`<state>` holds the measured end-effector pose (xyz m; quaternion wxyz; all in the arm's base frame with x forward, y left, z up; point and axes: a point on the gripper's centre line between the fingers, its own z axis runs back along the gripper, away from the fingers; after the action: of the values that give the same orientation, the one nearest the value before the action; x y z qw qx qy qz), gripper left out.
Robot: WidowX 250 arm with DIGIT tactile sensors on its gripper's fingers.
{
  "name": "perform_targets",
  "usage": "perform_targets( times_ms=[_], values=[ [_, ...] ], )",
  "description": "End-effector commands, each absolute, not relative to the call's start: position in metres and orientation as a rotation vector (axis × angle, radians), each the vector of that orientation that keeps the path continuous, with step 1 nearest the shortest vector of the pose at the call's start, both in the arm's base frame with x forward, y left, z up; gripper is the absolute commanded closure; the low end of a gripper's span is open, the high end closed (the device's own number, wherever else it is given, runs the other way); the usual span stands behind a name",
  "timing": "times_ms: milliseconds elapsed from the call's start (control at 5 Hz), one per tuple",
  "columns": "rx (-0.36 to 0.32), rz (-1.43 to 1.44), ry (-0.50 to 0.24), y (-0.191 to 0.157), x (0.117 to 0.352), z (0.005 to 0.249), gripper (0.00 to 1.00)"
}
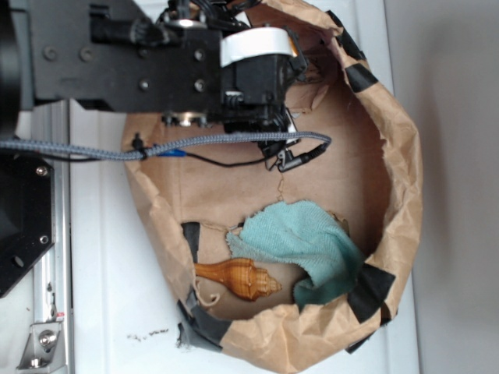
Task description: Grab the silver keys.
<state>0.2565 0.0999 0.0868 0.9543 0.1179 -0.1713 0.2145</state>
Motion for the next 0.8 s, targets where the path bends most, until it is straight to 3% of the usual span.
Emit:
perform_targets(
  times_ms=[0,600],
  values=[
    [0.241,0.457,-0.391,0.108,0.257,0.101,0.00],
    [0.292,0.365,-0.362,0.123,0.254,0.060,0.00]
  ],
)
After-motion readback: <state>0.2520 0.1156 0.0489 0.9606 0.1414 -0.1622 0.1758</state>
